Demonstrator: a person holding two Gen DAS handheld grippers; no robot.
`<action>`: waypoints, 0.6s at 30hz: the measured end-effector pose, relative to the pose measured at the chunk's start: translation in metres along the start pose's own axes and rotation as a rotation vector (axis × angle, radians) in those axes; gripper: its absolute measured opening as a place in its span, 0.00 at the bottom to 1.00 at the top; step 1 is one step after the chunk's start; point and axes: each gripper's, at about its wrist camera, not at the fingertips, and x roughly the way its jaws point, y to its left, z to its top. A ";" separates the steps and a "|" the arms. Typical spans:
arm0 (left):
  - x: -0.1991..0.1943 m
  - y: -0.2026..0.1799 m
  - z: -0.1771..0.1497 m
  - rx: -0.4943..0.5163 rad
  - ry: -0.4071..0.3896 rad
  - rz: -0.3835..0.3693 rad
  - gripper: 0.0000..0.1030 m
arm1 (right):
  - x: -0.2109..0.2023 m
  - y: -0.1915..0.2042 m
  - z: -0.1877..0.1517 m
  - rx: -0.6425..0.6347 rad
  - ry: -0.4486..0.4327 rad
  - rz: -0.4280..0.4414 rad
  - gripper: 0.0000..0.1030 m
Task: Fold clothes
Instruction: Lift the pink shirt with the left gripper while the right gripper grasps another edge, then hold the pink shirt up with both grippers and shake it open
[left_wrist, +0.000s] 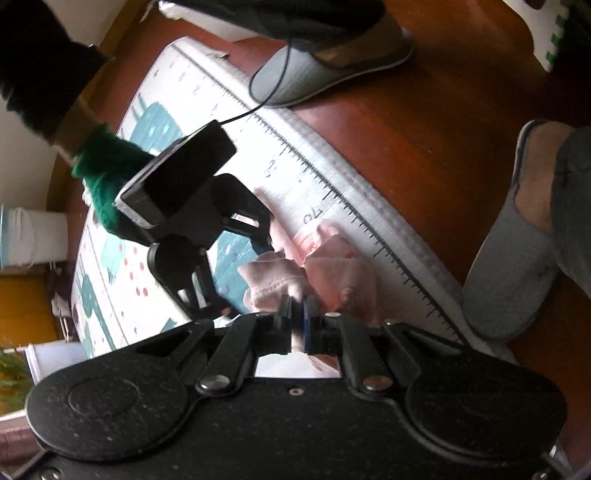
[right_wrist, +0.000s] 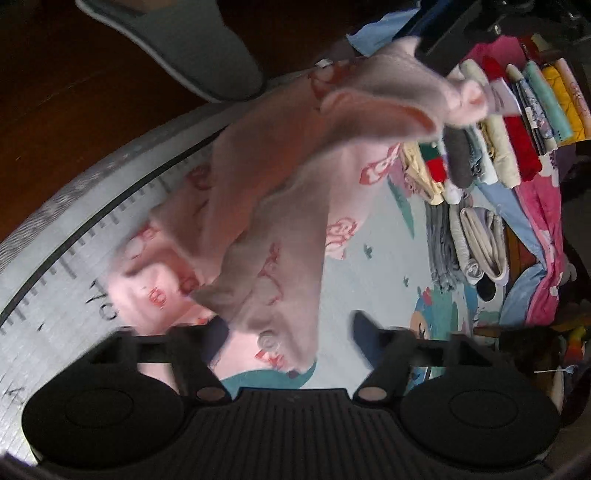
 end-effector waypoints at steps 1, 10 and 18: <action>0.001 0.002 -0.002 -0.020 0.007 0.000 0.03 | -0.001 -0.004 0.000 0.018 0.007 0.011 0.31; 0.019 0.056 -0.054 -0.544 0.110 0.007 0.03 | -0.031 -0.050 -0.022 0.269 0.121 0.124 0.18; 0.014 0.124 -0.105 -0.898 0.206 0.215 0.03 | -0.082 -0.151 -0.062 0.714 0.243 0.038 0.15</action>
